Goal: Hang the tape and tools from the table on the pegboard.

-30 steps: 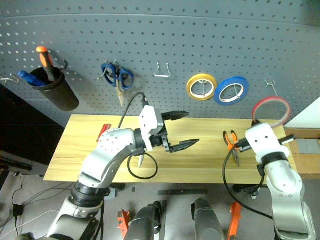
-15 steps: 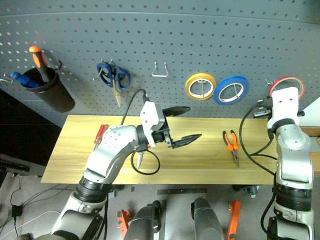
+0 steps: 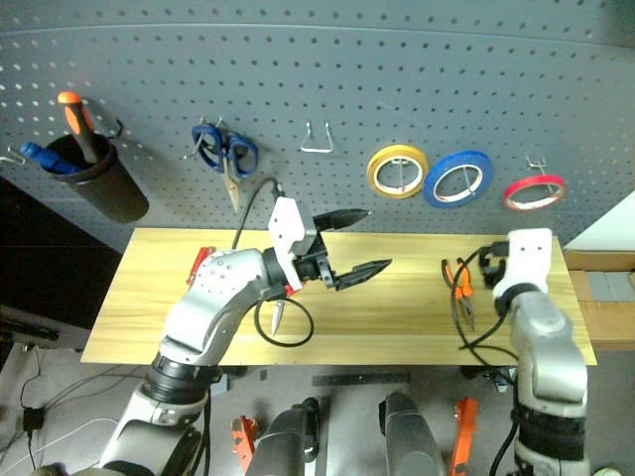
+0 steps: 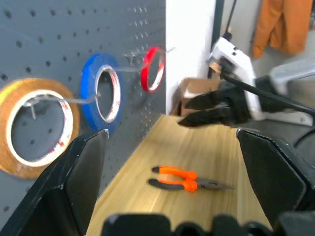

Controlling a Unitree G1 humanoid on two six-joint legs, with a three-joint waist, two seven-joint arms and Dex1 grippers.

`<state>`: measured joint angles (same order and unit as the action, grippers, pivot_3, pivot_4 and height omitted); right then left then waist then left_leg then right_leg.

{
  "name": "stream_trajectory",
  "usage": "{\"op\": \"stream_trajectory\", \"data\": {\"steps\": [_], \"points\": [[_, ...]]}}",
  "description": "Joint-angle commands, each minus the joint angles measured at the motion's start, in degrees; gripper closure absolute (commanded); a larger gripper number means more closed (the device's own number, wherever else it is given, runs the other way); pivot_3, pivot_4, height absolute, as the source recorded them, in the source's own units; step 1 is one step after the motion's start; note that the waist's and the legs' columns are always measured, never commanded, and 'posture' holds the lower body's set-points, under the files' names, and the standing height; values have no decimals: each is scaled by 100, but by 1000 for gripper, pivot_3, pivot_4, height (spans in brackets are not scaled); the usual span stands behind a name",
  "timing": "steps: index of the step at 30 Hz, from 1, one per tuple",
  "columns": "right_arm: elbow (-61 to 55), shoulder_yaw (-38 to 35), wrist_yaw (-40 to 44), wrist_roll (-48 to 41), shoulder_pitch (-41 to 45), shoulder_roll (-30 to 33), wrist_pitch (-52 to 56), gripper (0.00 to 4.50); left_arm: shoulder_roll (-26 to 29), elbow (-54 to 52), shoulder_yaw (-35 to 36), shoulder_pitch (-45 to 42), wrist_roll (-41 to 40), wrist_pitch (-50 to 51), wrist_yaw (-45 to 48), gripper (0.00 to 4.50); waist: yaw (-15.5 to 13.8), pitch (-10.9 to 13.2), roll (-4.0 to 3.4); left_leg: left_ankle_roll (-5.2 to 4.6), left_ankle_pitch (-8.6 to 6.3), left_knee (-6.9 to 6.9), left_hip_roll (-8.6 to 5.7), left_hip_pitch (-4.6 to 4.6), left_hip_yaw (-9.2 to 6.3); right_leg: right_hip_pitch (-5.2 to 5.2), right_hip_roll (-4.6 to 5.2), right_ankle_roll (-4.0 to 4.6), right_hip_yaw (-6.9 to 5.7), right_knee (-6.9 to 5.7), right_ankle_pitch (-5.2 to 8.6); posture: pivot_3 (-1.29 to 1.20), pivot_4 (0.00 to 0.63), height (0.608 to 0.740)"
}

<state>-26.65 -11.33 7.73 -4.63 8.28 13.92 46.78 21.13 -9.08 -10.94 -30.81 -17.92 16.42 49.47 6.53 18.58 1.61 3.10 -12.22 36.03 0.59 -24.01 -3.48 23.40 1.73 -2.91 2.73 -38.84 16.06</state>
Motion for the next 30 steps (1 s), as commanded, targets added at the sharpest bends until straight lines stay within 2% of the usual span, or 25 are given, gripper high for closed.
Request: {"op": "stream_trajectory", "data": {"steps": [1, 3, 6, 10, 18, 28, 30], "points": [[-550, 427, -158, 13, -255, -198, 423, 691, 306, 359, 111, -114, 120, -321, 343, 0, 8, 0, -1, 1, 1, 0, 0, 3, 1, 1, -7, -20, 1, -2, 12, -185, 319, 740], [-252, 472, -320, 90, -45, -284, 728, 60, 585, 625, 22, -197, 254, -514, 661, 0, 8, 1, -1, 2, 1, -1, 1, 1, 1, 8, -15, -19, 2, -2, 12, -184, 320, 740], [326, 409, -422, 42, 423, -334, 1148, 60, 843, 906, -36, -287, 355, -632, 1011, 0, 4, 1, 0, 11, 8, 4, 4, 0, 9, 11, -17, -12, 11, -2, 6, -180, 319, 740], [1275, 253, -263, -113, 1033, -237, 1178, 60, 911, 1078, 34, -335, 358, -696, 1157, 0, 0, 1, 1, 10, 10, 0, 7, -2, 8, 13, -19, -11, 10, -1, 6, -171, 321, 740], [3752, 181, -150, -24, 2045, 283, 313, 60, 878, 1010, 41, -274, 432, -712, 1128, 0, -13, 1, 1, 8, 8, 1, 6, -76, 2, 81, -12, 20, -4, -9, -13, -146, 315, 740], [5873, 32, 173, -220, 2953, 689, -162, 60, 916, 901, 118, -194, 467, -700, 987, 0, -12, 1, 1, 7, 9, 9, 3, -75, 5, 80, -10, 26, -3, -15, -17, -125, 296, 740], [6072, 78, 247, -186, 3063, 726, -238, 448, 919, 903, 121, -195, 463, -702, 962, 0, -17, 0, 1, 7, 9, 10, 3, -75, 3, 79, -12, 27, -5, -15, -18, -125, 292, 740]]}}
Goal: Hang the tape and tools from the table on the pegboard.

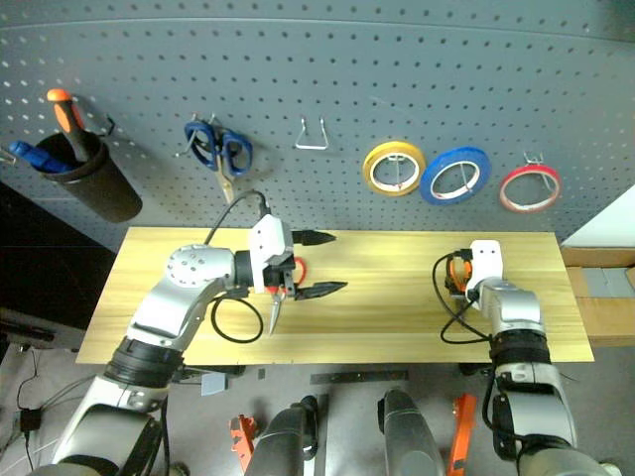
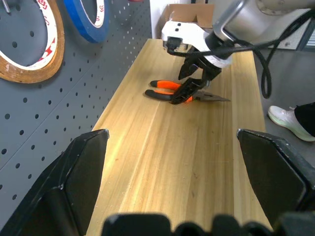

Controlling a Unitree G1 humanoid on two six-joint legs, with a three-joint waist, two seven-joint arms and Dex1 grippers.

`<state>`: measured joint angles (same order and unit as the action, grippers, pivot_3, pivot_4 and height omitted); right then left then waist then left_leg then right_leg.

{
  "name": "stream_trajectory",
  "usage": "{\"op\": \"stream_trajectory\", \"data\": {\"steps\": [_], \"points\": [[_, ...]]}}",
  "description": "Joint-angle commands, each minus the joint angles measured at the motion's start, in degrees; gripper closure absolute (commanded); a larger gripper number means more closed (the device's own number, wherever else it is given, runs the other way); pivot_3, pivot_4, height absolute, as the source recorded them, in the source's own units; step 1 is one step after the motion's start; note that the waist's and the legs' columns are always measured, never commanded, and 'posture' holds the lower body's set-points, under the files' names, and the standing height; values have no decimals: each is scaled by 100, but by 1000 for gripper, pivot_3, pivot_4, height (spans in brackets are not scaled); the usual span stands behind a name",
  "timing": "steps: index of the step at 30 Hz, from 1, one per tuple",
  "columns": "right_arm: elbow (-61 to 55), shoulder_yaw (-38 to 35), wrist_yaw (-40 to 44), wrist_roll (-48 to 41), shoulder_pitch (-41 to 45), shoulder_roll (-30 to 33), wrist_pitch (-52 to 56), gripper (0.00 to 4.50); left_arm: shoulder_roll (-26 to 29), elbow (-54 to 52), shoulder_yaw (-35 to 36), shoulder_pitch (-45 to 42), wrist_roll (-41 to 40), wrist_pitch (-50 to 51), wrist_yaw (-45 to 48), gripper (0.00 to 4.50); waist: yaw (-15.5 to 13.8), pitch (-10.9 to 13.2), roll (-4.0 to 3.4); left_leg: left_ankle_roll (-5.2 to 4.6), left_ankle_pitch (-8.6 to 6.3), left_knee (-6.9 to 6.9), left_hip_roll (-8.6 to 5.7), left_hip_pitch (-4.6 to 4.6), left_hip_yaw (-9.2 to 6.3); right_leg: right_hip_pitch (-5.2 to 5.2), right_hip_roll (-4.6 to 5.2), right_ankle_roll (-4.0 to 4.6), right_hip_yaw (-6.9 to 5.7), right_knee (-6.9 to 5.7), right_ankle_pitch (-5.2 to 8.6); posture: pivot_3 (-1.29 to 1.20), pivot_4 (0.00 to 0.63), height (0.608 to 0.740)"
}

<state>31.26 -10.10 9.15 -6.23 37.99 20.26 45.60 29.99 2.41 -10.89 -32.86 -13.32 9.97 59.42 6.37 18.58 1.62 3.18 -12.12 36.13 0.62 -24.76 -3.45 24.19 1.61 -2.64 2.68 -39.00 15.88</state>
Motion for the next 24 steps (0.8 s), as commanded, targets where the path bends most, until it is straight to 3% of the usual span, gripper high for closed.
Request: {"op": "stream_trajectory", "data": {"steps": [1, 8, 12, 15, 20, 24], "points": [[367, -9, 149, -13, 143, 102, -143, 706, 30, -238, 117, 7, 5, -63, -49, 0, -1, 0, 0, 0, 0, 0, 0, 0, 0, 0, -2, 0, -1, 0, 0, -125, 289, 740], [842, 107, 15, 139, 334, 7, -368, 2644, -47, -221, 187, 59, -16, -69, -250, 0, -3, -9, 2, 1, 1, 7, 0, 0, 0, -3, 0, 3, -1, -2, -3, -134, 262, 740], [135, 311, 130, 145, 193, -60, -335, 2648, -62, -297, 308, 197, -65, -32, -434, 0, 4, -14, 1, 1, 1, 13, 1, 0, 1, -4, 0, 3, 0, -4, -6, -139, 253, 740], [-1059, 487, 233, 82, -116, -71, -92, 2648, -73, -390, 444, 340, -135, 40, -567, 0, 4, -14, 0, 1, 1, 13, 3, -1, 0, 0, -1, 4, -1, -5, -6, -143, 246, 740], [-4429, 828, 147, -236, -1170, -406, 1059, 2648, -53, -574, 975, 682, -451, 201, -854, 0, 7, -18, -6, 2, 0, 11, 11, -7, -1, 6, 5, 3, 0, -4, -6, -159, 248, 740], [-6681, 1730, -113, -275, -2042, -850, 1540, 2648, 72, -907, 1537, 1050, -926, 399, -882, 0, 13, -32, -9, 3, 1, 9, 16, -7, -17, 7, -4, 4, -12, -6, -5, -167, 251, 740]]}}
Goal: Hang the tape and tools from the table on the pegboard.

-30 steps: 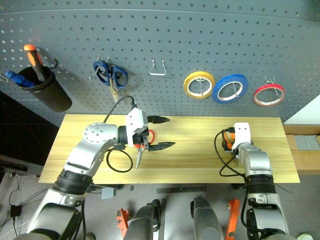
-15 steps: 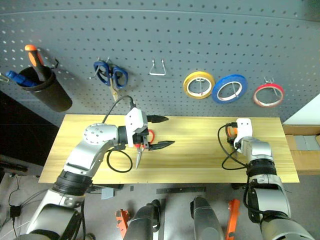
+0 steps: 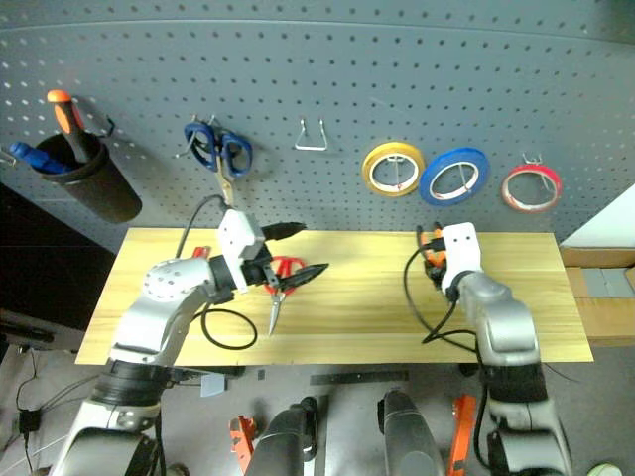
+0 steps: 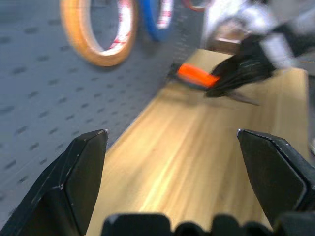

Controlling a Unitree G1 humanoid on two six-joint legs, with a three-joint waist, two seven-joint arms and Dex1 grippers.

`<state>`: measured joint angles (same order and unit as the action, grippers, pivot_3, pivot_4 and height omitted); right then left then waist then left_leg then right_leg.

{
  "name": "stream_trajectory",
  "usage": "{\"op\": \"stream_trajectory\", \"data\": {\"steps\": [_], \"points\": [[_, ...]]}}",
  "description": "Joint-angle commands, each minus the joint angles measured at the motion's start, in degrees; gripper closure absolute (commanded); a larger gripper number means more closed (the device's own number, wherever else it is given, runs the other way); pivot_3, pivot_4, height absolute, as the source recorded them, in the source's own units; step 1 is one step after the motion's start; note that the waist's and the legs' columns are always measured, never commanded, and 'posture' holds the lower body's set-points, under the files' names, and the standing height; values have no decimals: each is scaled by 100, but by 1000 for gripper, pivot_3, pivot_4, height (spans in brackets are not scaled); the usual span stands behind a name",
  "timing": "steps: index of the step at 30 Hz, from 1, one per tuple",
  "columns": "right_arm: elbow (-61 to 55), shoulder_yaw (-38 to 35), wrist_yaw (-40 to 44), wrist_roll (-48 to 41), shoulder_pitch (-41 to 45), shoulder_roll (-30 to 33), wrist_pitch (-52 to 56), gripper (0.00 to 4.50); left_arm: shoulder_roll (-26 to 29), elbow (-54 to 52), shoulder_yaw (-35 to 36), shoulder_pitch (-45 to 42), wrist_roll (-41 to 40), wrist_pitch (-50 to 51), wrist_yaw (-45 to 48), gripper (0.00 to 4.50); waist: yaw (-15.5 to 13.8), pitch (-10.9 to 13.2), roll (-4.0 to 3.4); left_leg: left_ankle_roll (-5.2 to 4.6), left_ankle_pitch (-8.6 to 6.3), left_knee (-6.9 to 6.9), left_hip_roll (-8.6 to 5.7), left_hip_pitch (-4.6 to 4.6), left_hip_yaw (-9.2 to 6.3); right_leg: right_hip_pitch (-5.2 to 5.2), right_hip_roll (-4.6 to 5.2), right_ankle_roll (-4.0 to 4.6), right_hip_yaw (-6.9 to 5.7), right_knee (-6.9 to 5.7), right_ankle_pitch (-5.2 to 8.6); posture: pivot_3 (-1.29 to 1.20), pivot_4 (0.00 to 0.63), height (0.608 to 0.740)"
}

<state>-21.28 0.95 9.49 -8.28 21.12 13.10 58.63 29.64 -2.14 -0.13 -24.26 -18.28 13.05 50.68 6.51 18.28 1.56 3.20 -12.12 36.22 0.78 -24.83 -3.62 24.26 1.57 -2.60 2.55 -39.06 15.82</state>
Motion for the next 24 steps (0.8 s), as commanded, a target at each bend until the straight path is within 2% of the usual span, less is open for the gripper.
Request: {"op": "stream_trajectory", "data": {"steps": [1, 4, 7, 10, 16, 21, 24], "points": [[-1736, 864, -194, -15, -435, -175, 221, 2648, 113, -521, 571, 252, -544, 165, -32, 0, 0, -1, -3, 2, 1, 0, 0, 0, -2, 0, 0, 0, 0, -1, 0, -160, 250, 740], [-2226, 1300, -384, 103, -350, -457, 52, 2648, 115, -638, 960, 338, -850, 356, -194, 0, -8, -2, -2, 8, 6, 9, -3, 0, -2, -3, 6, -4, 3, -3, -8, -149, 246, 740], [-2232, 1502, -514, 330, 115, -612, -427, 2648, 152, -705, 1352, 370, -1127, 470, -353, 0, -11, -6, 6, 7, 10, 39, -3, 0, -9, -14, 3, -11, -1, -1, -23, -137, 241, 740], [-1560, 1452, -533, 480, 892, -807, -1066, 2648, 262, -745, 1650, 389, -1207, 527, -532, 0, -18, -39, 23, 5, 13, 67, -5, 0, -6, -21, -10, -10, 1, -2, -35, -106, 225, 740], [-8, 1320, -485, 551, 1914, -1327, -2115, 2648, 659, -779, 2044, 465, -1378, 710, -510, 0, -71, -119, 67, 11, 17, 52, 0, 1, -15, -14, -34, 22, -10, -3, -56, -45, 195, 740], [1499, 1084, -609, 602, 3021, -1790, -3282, 2648, 1080, -1018, 2169, 829, -1481, 899, -318, 0, -140, -126, 73, 23, 25, 39, 2, 0, -7, -2, -33, 31, -7, -2, -61, 1, 174, 740], [2426, 868, -692, 658, 3642, -1878, -4010, 2649, 1139, -1092, 2143, 964, -1458, 848, -280, 0, -213, -169, 98, 38, 33, 15, 3, 1, -12, 3, -33, 33, -14, 3, -61, 27, 164, 740]]}}
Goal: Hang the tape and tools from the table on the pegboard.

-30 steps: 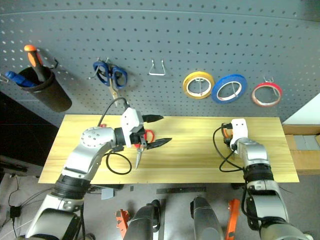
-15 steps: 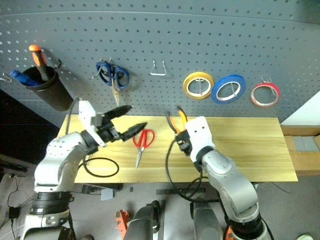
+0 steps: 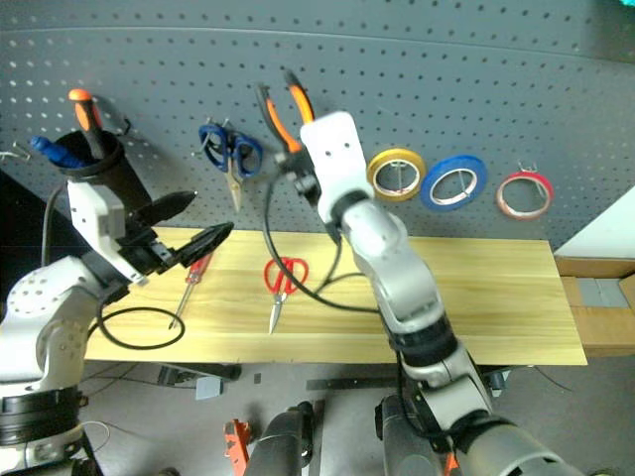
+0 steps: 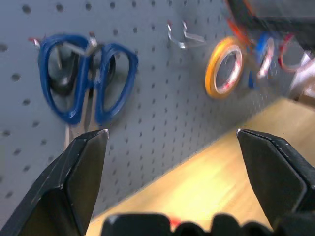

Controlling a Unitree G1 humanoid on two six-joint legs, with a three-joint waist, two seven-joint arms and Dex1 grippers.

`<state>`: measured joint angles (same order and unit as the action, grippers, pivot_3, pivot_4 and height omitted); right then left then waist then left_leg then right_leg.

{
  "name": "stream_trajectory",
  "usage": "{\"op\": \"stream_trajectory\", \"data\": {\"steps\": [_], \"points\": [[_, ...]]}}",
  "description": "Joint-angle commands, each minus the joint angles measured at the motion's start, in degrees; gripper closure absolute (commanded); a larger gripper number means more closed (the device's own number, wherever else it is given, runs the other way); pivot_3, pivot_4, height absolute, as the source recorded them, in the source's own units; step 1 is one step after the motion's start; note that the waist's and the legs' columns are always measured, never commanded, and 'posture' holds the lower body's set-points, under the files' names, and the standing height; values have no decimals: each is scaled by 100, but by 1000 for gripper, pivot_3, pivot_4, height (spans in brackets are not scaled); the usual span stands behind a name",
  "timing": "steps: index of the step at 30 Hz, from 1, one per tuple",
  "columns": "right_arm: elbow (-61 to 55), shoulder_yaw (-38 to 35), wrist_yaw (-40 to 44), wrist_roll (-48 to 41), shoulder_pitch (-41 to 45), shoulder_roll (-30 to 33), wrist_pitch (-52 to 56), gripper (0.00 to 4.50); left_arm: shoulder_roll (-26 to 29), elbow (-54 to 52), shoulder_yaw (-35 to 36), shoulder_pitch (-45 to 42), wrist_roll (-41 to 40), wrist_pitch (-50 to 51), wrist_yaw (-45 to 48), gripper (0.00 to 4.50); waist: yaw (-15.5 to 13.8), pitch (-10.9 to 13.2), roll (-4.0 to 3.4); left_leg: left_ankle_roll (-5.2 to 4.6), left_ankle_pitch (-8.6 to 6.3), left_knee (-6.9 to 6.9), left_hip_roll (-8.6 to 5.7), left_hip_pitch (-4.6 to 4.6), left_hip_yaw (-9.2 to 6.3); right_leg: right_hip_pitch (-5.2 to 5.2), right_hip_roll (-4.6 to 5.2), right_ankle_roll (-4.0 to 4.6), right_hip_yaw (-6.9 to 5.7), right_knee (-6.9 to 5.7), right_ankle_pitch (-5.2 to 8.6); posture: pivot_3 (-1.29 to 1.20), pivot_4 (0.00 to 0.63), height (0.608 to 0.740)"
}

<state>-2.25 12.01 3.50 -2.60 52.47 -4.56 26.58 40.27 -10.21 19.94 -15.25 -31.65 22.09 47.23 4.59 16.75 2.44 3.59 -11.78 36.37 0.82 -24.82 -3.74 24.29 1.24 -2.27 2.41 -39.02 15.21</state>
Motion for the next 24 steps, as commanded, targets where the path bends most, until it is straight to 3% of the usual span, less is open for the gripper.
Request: {"op": "stream_trajectory", "data": {"steps": [1, 8, 16, 24], "points": [[863, -315, -138, 118, 736, -123, -1081, 2649, 71, -324, 131, 95, -123, -64, 54, 0, -59, -35, 18, 3, 2, -6, 0, 0, 0, 1, 0, 0, -1, 2, 0, 37, 160, 740], [2615, -510, -317, 483, 1367, 83, -2684, 2649, 7, -458, 31, 135, -88, -103, -14, 0, -274, -107, 35, 13, 9, -20, -1, 1, -1, 4, 1, 7, -6, 4, -4, 60, 155, 740], [3659, -346, -681, 1145, 1199, 386, -3988, 2649, -40, -373, -116, -12, -16, -195, -13, 0, -298, -122, 40, 21, 15, -25, 1, 2, 0, 8, -4, 12, -5, 0, -6, 58, 159, 740], [4031, -471, -837, 1225, 1059, 288, -4079, 2649, -60, -254, -260, -184, 39, -296, 2, 0, -292, -123, 40, 43, 28, -27, 3, 3, 1, 9, -6, 14, -4, -4, -7, 52, 164, 740]]}}
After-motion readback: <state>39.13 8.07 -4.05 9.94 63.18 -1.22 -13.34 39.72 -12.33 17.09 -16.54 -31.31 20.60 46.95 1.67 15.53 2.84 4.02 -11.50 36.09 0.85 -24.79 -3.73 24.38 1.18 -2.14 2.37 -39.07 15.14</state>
